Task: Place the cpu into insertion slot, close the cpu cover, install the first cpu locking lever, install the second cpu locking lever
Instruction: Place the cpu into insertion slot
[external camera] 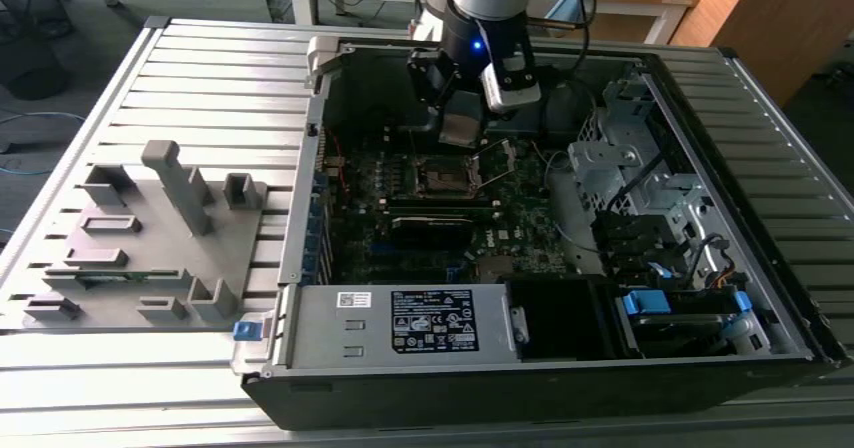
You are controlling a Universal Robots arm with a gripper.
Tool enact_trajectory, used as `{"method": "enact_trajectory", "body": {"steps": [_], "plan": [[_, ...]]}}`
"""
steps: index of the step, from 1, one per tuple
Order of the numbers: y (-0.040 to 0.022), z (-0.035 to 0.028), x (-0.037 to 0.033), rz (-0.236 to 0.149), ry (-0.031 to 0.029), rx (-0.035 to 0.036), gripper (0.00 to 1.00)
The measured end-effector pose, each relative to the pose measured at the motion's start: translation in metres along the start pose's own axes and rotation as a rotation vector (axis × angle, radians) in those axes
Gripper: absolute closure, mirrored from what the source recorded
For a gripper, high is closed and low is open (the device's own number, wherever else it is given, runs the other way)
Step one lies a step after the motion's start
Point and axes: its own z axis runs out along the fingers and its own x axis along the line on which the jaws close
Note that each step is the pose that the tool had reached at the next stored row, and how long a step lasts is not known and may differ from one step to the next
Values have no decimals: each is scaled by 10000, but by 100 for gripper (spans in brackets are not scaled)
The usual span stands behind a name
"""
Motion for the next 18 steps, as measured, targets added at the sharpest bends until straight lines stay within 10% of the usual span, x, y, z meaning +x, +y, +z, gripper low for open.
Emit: {"method": "enact_trajectory", "body": {"steps": [18], "plan": [[-2,29,-1,2023,-175,-39,46]]}}
